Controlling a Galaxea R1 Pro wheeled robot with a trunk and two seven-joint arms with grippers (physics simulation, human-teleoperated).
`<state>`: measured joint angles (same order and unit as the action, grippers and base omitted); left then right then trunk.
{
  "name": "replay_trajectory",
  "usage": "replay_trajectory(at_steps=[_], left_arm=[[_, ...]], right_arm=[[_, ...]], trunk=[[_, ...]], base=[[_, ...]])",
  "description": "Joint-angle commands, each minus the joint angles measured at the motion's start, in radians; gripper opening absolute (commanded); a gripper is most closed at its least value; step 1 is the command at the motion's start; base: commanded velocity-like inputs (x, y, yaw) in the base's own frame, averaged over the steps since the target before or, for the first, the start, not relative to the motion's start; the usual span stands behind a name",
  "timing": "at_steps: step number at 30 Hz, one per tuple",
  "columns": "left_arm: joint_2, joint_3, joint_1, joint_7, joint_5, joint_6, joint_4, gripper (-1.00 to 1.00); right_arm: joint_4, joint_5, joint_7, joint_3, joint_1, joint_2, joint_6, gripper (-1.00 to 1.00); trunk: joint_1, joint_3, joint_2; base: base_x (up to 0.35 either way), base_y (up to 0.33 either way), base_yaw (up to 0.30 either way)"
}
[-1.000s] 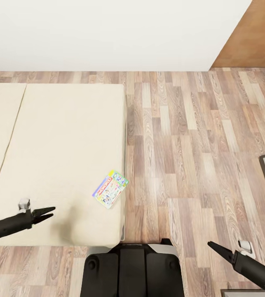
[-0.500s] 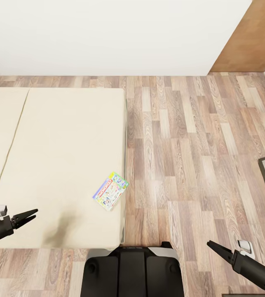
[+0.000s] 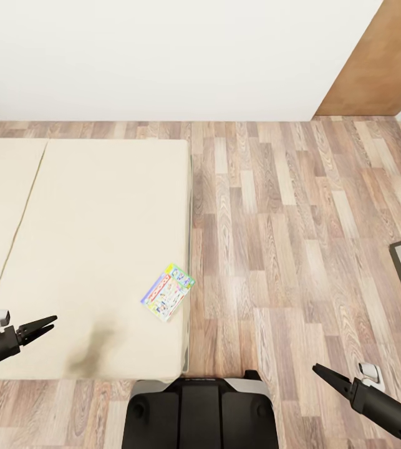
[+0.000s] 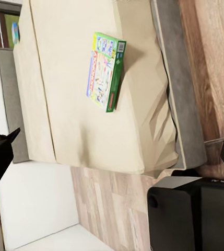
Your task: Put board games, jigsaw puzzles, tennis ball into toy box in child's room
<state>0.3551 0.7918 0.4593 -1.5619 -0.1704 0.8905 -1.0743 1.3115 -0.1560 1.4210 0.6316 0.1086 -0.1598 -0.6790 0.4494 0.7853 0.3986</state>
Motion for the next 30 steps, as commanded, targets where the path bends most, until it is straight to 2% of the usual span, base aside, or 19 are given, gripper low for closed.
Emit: replay_trajectory(at_steps=[1,11,17,30], left_arm=[[0.0,0.002,0.001,-0.009,-0.011,0.01,-0.001,1.0],[-0.002,0.0,0.001,-0.009,-0.011,0.009,-0.001,1.0],[-0.002,-0.001,0.001,-0.009,-0.011,0.008,-0.001,1.0],[-0.001,0.003,0.001,-0.009,-0.011,0.008,-0.002,1.0]], right_arm=[[0.0,-0.002,0.002,0.001,0.0,0.0,-0.01,1.0],[0.0,-0.002,0.003,0.002,0.0,0.0,-0.01,1.0],[0.0,-0.003,0.003,0.025,0.0,0.001,-0.01,1.0],[0.0,-0.008,0.006,0.038,0.0,0.001,-0.011,1.0]], trunk=[[0.001,-0.001,0.001],[0.001,-0.017,0.001],[0.001,-0.027,0.001],[0.001,-0.048,0.001]], base=[[0.0,0.0,0.0],[0.0,0.0,0.0],[0.0,0.0,0.0],[0.0,0.0,0.0]])
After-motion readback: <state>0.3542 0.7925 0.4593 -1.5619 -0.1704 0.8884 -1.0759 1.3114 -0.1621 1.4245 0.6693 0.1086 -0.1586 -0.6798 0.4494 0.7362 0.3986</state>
